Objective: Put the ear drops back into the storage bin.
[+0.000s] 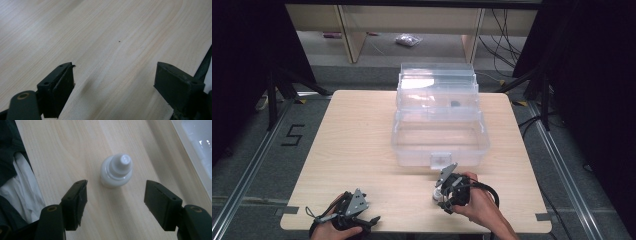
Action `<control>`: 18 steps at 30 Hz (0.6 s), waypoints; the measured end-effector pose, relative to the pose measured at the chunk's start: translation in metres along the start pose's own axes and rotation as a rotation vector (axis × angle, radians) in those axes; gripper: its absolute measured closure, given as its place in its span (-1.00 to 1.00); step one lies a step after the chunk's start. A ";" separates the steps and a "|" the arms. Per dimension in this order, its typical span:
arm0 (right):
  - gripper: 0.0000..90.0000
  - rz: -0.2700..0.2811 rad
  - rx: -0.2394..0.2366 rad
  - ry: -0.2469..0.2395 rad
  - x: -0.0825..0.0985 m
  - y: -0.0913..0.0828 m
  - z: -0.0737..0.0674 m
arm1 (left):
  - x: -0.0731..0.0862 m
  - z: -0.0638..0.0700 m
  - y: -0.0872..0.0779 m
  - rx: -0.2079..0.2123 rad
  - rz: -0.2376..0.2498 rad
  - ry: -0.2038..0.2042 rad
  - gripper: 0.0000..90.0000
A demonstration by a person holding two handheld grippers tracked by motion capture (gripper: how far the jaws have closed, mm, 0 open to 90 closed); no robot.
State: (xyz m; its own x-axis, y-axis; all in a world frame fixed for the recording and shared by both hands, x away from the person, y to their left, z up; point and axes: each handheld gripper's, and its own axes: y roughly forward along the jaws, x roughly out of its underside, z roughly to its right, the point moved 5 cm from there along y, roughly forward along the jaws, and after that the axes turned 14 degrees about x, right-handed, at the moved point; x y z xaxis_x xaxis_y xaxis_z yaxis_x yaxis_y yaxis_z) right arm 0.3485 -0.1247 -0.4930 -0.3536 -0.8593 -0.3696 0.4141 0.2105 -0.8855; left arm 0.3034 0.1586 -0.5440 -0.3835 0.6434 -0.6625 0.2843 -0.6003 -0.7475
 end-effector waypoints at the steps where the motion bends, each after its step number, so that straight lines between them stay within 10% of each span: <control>1: -0.19 0.000 0.000 0.000 0.000 0.000 0.000 | 0.000 0.000 0.000 -0.004 0.001 0.001 -0.65; 18: 0.01 -0.068 -0.035 -0.086 -0.017 0.013 -0.001 | 0.001 0.000 -0.002 0.017 -0.022 0.014 -0.65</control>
State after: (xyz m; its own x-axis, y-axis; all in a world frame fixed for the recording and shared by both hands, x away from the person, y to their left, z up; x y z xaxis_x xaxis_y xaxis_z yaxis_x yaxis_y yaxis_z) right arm 0.3589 -0.1073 -0.4986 -0.3059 -0.9087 -0.2841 0.3616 0.1652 -0.9176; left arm 0.3022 0.1603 -0.5427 -0.3769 0.6630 -0.6468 0.2611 -0.5939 -0.7609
